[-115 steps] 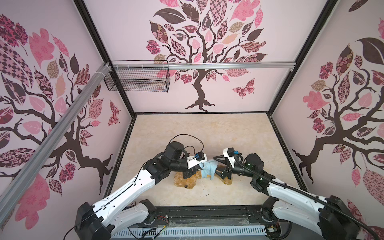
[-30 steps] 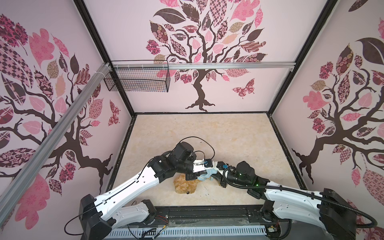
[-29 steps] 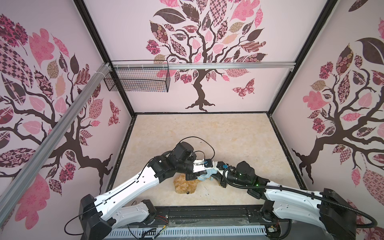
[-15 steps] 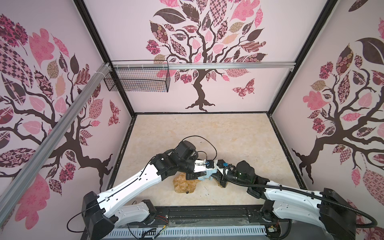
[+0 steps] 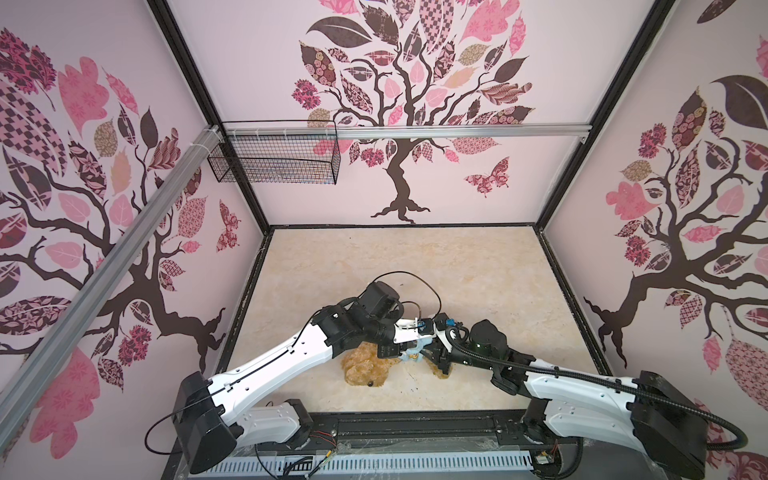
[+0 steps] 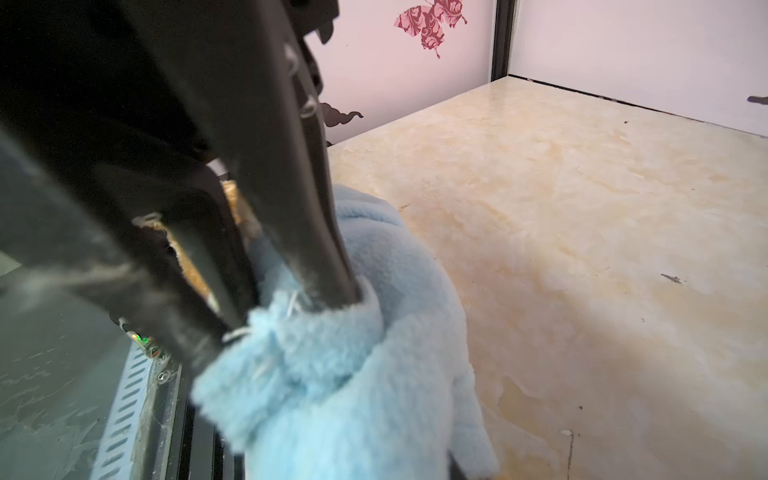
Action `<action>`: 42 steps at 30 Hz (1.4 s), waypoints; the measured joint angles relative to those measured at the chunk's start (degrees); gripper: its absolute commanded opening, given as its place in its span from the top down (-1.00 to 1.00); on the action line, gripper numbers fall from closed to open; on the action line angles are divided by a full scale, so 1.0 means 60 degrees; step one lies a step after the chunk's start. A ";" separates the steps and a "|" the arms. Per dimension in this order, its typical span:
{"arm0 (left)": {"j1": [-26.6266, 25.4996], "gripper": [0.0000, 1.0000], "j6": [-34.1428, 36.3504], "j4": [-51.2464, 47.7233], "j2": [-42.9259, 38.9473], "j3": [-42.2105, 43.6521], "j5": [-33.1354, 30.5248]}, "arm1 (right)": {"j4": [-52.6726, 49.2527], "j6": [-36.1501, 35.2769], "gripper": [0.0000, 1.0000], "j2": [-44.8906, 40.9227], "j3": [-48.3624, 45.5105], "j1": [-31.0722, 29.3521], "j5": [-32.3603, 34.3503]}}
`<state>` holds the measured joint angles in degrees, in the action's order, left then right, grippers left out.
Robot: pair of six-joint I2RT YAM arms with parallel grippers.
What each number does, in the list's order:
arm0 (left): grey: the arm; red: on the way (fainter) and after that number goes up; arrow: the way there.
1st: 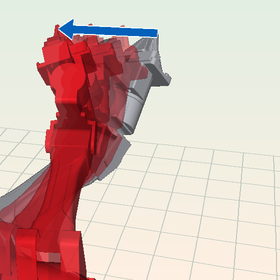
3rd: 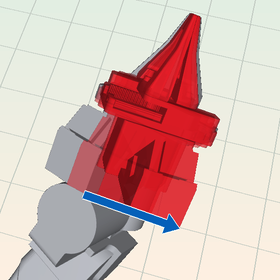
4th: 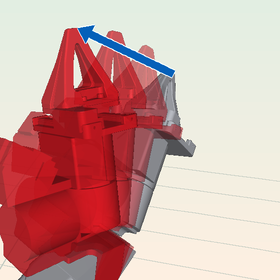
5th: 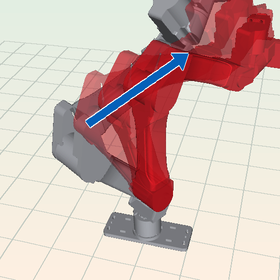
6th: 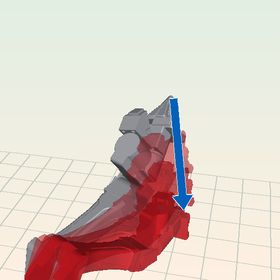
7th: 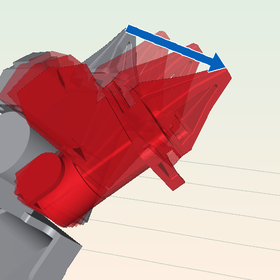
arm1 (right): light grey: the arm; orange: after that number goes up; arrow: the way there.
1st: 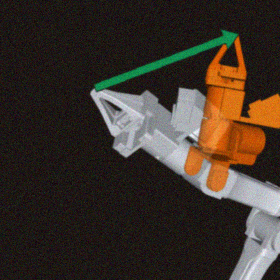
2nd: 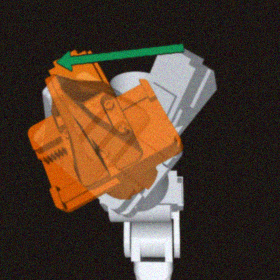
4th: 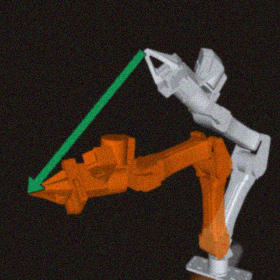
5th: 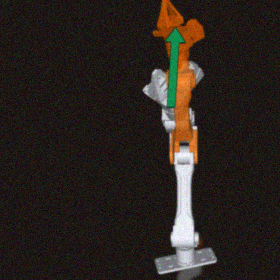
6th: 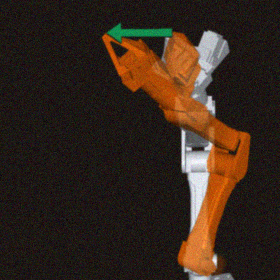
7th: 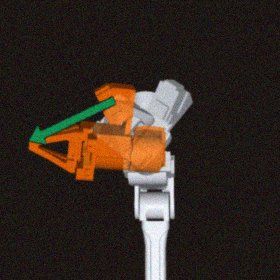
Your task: Dress the teddy bear
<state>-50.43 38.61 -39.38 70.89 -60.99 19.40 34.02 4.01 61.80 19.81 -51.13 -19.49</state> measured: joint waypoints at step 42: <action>0.2790 1.00 -0.3249 0.3264 -0.2346 0.2688 0.4870 | 0.1832 -0.0029 -0.37 0.0237 -0.0186 0.0736 -0.0987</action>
<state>-33.69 19.11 -19.79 56.82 -44.86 48.62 45.01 3.84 63.22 18.70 -46.72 -25.41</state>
